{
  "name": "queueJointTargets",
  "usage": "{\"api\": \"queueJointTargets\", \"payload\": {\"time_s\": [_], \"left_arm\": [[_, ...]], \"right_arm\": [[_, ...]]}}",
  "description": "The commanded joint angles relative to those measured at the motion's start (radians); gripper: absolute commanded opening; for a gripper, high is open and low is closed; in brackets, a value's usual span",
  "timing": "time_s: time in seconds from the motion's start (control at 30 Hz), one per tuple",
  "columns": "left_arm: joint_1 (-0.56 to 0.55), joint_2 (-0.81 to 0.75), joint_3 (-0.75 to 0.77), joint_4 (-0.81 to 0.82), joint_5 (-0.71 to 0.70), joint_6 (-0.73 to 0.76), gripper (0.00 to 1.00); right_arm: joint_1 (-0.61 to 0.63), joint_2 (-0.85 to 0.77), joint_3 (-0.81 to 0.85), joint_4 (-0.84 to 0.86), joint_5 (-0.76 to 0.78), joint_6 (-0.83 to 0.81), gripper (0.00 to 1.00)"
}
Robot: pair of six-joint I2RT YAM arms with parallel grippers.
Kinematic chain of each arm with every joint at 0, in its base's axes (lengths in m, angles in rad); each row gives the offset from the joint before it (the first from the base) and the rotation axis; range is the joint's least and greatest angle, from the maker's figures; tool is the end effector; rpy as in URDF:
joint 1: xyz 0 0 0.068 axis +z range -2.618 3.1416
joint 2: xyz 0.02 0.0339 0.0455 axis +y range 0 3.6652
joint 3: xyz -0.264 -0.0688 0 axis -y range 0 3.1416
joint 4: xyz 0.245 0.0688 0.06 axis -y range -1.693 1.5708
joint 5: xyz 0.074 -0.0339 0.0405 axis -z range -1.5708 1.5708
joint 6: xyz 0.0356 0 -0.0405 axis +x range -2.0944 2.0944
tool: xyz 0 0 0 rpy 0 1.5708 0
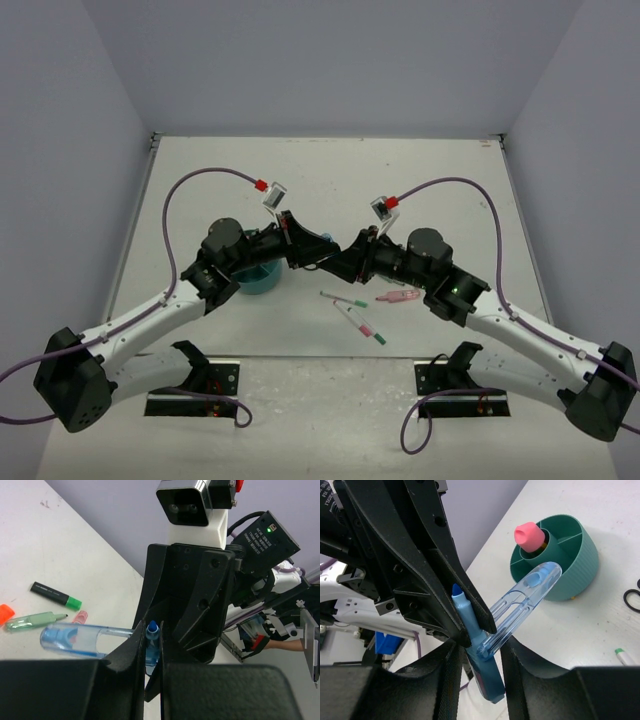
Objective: Sort the stationery into containers
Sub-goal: Close the pen cap on the pen.
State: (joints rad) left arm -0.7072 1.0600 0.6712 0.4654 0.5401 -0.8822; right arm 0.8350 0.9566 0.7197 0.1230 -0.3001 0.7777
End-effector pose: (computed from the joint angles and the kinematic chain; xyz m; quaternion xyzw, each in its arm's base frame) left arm 0.1741 -0.1728 0.3144 0.1377 0.6695 -0.6316 0.3659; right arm 0.1448 0.1756 0.3178 -0.1206 0.7347 0.5523 0.3751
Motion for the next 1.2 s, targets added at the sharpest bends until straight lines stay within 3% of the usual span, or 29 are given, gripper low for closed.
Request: {"api": "queueJointTargets", "payload": {"time_s": [0.0,0.13,0.3,0.33,0.5,0.63,0.73,1.0,1.17], "left_arm": [[-0.027,0.016,-0.013,0.058,0.040,-0.016,0.00],[-0.029,-0.001,-0.004,0.045,0.030,0.006,0.00],[-0.031,-0.048,0.056,-0.121,-0.076,0.093,0.25],[-0.030,-0.058,0.067,-0.136,-0.102,0.108,0.34],[-0.030,-0.103,0.112,-0.246,-0.224,0.166,0.97],[-0.030,-0.141,0.124,-0.288,-0.313,0.184,1.00],[-0.031,-0.158,0.098,-0.232,-0.284,0.179,1.00],[-0.029,-0.110,-0.015,0.153,0.045,0.100,1.00],[-0.030,-0.084,-0.033,0.233,0.108,0.057,1.00]], "right_arm": [[-0.005,-0.012,0.072,0.027,0.013,-0.048,0.26],[-0.005,-0.010,0.053,0.023,-0.005,-0.064,0.01],[-0.005,-0.027,0.029,0.001,-0.028,-0.118,0.00],[-0.005,-0.032,0.024,-0.002,-0.037,-0.126,0.00],[-0.005,-0.058,0.003,-0.005,-0.085,-0.166,0.00],[-0.007,-0.079,-0.009,-0.004,-0.151,-0.214,0.00],[-0.007,-0.101,-0.020,0.011,-0.201,-0.236,0.00],[-0.005,-0.137,-0.030,0.090,-0.511,-0.288,0.00],[-0.002,-0.179,-0.035,0.111,-0.639,-0.324,0.00]]}}
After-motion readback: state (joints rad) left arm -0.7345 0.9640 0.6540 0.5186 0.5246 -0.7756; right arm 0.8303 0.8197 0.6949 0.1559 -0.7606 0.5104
